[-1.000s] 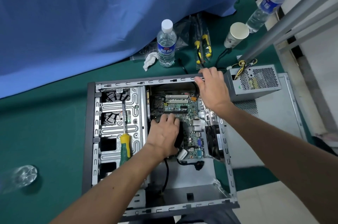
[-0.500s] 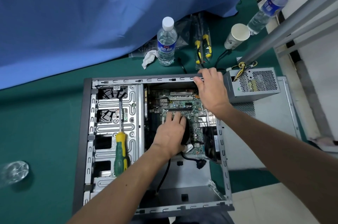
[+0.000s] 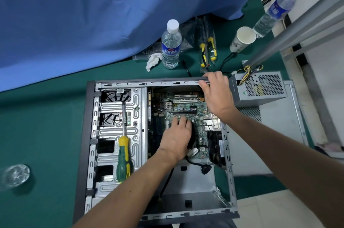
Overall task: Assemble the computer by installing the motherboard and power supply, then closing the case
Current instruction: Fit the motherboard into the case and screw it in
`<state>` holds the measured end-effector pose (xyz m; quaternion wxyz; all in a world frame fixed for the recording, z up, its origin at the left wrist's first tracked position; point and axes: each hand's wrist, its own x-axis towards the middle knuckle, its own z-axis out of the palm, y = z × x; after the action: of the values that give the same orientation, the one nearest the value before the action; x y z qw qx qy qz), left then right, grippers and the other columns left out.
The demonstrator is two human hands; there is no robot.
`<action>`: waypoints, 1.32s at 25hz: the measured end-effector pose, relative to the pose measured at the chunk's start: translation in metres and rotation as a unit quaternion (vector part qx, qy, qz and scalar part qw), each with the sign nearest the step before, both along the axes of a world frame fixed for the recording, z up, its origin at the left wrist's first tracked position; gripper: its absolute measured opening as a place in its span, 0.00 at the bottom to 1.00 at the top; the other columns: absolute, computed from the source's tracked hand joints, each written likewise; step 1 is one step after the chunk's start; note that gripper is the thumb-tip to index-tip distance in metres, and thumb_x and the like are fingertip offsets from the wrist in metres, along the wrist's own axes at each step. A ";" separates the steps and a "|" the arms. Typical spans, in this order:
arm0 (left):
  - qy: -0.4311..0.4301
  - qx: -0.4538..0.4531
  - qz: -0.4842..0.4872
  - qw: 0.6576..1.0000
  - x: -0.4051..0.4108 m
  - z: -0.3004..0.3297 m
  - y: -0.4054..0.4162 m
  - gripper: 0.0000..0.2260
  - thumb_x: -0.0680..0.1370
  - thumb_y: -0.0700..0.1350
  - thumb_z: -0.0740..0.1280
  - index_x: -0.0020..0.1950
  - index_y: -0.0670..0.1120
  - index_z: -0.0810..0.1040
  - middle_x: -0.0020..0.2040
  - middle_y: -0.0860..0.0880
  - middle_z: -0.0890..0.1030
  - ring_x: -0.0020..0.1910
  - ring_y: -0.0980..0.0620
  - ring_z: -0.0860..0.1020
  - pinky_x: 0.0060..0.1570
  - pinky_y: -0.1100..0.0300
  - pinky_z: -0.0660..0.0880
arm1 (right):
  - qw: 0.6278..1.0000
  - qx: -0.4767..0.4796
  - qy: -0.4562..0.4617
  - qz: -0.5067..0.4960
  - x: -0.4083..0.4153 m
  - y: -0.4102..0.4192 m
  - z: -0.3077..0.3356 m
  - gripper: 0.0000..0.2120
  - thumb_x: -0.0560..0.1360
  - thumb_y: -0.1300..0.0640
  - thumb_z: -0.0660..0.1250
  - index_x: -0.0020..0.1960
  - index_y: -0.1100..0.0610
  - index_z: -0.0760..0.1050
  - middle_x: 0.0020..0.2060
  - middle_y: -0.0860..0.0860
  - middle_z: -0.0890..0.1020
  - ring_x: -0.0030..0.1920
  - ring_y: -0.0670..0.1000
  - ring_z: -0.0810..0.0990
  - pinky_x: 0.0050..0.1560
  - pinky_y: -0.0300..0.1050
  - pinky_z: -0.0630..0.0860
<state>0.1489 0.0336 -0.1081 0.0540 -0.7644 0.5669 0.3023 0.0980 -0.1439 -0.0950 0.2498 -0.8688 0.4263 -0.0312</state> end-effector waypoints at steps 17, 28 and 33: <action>0.028 -0.014 -0.052 0.998 0.010 -0.002 0.001 0.43 0.74 0.45 0.75 0.80 0.40 0.50 0.71 0.45 0.60 0.68 0.41 0.61 0.57 0.53 0.76 | 1.000 -0.005 0.009 0.004 0.002 0.000 0.002 0.17 0.83 0.47 0.55 0.66 0.57 0.71 0.60 0.54 0.71 0.62 0.56 0.66 0.56 0.55 0.70; 0.035 -0.030 0.015 0.999 -0.005 -0.008 0.010 0.46 0.73 0.37 0.72 0.81 0.43 0.44 0.73 0.45 0.58 0.70 0.44 0.58 0.55 0.57 0.77 | 1.000 -0.015 0.016 0.005 0.002 -0.001 0.000 0.18 0.83 0.46 0.55 0.66 0.56 0.70 0.60 0.54 0.71 0.62 0.56 0.66 0.55 0.54 0.71; 0.042 -0.026 0.054 0.997 -0.015 -0.008 0.019 0.48 0.74 0.37 0.72 0.81 0.43 0.38 0.79 0.47 0.50 0.79 0.45 0.44 0.68 0.54 0.71 | 1.000 -0.016 0.016 0.007 0.001 0.001 0.000 0.18 0.83 0.46 0.55 0.66 0.56 0.70 0.61 0.55 0.71 0.62 0.57 0.67 0.55 0.55 0.71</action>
<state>0.1342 0.0526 -0.1164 -0.0065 -0.7816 0.5342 0.3221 0.0988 -0.1430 -0.0948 0.2291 -0.8761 0.4237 -0.0226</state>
